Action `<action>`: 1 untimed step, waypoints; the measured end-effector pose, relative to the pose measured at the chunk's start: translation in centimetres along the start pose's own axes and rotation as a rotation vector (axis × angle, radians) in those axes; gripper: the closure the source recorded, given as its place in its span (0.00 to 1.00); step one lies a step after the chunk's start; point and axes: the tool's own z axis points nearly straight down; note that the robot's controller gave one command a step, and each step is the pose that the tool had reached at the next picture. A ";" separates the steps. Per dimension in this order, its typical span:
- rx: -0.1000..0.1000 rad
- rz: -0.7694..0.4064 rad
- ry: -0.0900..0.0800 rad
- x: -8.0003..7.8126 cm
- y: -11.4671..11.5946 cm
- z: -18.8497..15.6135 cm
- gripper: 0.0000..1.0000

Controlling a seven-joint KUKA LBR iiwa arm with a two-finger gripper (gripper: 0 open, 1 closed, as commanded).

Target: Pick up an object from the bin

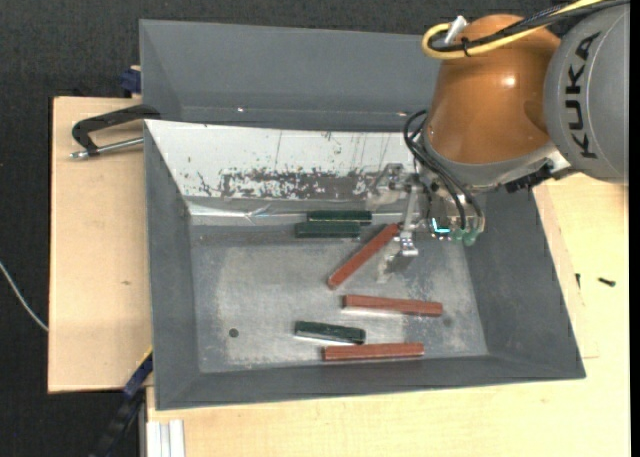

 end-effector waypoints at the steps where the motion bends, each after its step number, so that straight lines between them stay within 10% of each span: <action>1: 0.000 0.001 -0.009 -0.2 0.0 -0.4 0.00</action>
Offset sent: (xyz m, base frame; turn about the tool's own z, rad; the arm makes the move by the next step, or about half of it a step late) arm 0.0152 -0.0094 -0.1454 -0.0511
